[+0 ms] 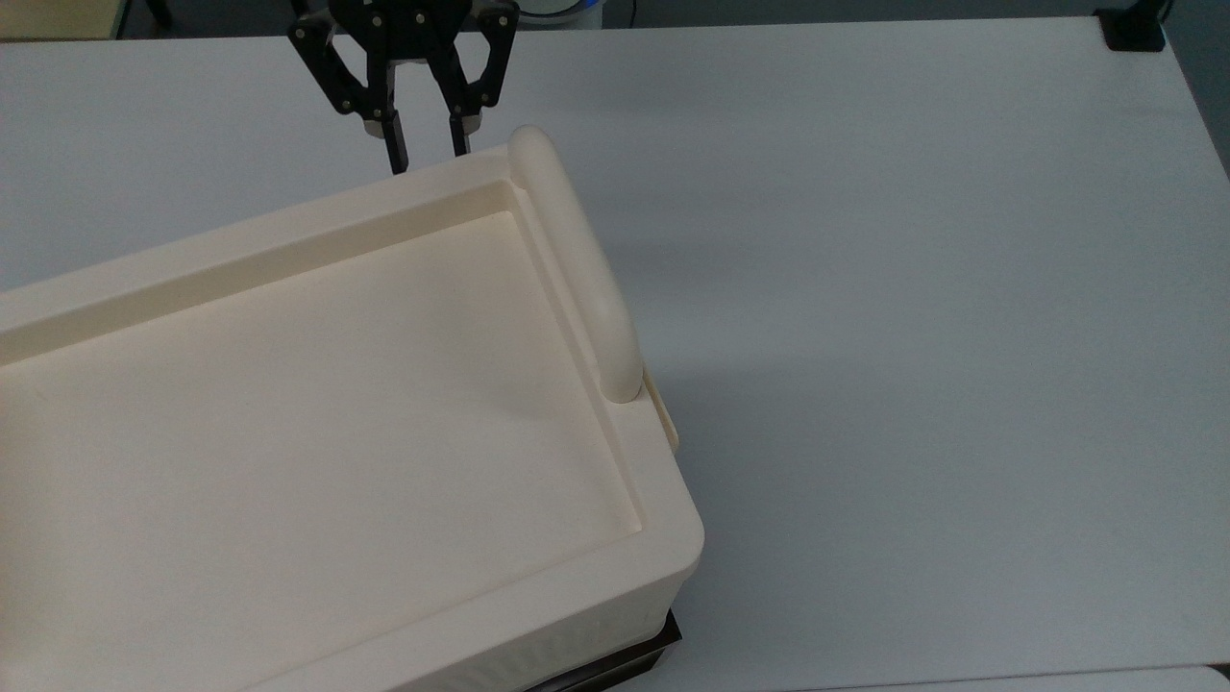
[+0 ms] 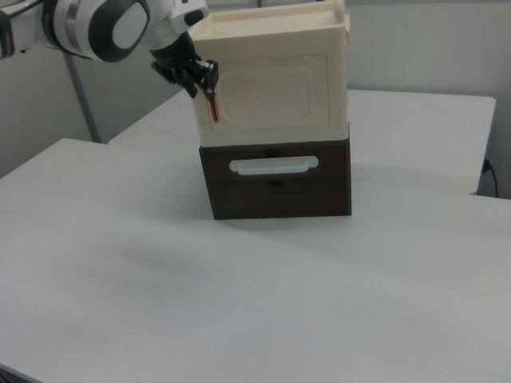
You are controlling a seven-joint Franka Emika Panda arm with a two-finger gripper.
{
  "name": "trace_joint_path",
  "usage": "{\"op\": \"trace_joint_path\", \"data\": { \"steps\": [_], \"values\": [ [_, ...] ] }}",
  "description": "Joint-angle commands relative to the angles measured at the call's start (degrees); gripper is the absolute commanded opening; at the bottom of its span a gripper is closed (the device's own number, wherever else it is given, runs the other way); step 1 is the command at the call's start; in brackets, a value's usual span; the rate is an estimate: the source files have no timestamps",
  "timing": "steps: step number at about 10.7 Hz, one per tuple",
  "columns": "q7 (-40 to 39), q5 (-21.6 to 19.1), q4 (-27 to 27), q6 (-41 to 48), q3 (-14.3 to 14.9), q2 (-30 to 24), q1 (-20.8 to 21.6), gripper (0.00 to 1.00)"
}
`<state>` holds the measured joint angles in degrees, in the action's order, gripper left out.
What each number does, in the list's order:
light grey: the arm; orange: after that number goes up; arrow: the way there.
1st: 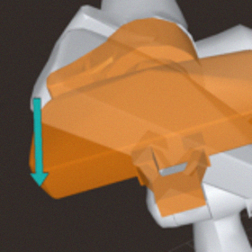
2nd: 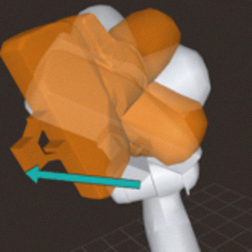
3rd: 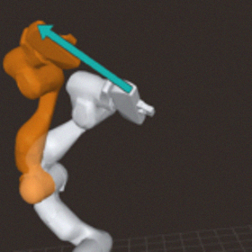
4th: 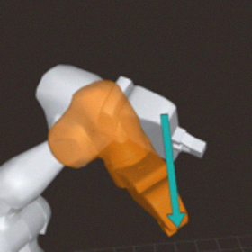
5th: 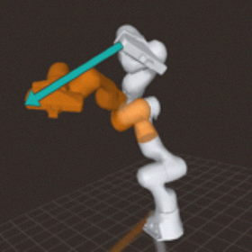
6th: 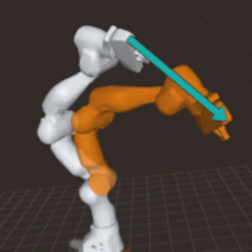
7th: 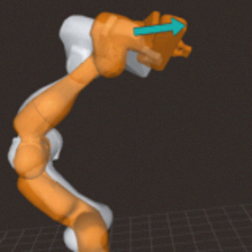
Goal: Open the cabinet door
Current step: 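Move the gripper down toward the orange handle on the cabinet door, then close the gripper on the orange door handle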
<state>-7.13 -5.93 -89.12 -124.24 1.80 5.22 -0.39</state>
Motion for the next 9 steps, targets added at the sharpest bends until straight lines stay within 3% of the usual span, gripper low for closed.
{"op": "trace_joint_path", "data": {
  "steps": [1,9],
  "values": [
    [-2.80,-1.89,3.95,-4.76,-0.22,3.82,-0.49,0.42],
    [-5.25,-3.82,5.36,-9.44,-1.10,6.20,-0.49,0.43]
  ]
}}
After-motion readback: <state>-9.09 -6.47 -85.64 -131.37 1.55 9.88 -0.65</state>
